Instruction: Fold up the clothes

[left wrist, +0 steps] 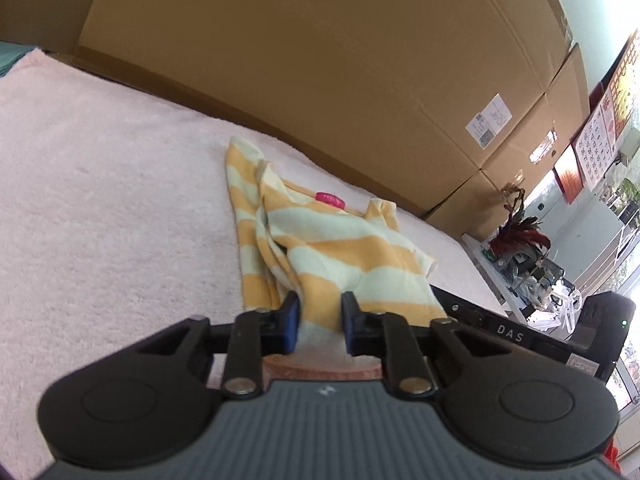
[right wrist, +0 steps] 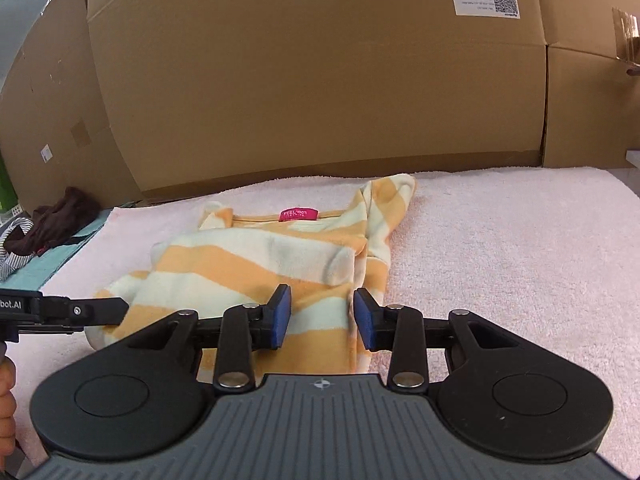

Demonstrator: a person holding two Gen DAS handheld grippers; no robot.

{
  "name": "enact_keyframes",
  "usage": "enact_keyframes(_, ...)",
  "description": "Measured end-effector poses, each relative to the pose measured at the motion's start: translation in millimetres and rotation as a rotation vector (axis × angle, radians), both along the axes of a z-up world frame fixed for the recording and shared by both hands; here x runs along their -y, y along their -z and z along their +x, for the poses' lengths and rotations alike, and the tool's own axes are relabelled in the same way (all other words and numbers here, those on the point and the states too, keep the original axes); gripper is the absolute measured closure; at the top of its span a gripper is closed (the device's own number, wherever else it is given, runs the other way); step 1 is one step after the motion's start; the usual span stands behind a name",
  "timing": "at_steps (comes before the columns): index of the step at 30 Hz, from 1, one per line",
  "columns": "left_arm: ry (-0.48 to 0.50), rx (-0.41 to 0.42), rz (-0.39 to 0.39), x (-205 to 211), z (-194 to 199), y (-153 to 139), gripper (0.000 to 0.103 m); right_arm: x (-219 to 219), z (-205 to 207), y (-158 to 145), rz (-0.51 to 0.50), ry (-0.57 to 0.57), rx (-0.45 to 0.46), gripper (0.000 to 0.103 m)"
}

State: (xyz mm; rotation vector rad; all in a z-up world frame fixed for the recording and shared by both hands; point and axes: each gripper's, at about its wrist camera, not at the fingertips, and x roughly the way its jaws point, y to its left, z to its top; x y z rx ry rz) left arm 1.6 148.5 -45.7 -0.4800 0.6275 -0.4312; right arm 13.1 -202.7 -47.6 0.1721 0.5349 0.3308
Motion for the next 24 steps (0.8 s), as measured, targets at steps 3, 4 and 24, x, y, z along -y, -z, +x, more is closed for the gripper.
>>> enact_keyframes(3,-0.011,-0.001,0.035,1,-7,3,0.086,5,0,-2,0.034,0.008,-0.008,0.068)
enact_keyframes(4,-0.023,-0.017,0.036,0,-5,7,0.075,3,0,-3,0.040,0.006,-0.014,0.068)
enact_keyframes(24,-0.084,0.045,0.121,5,2,-9,0.068,24,-17,-2,0.180,0.113,-0.032,0.082)
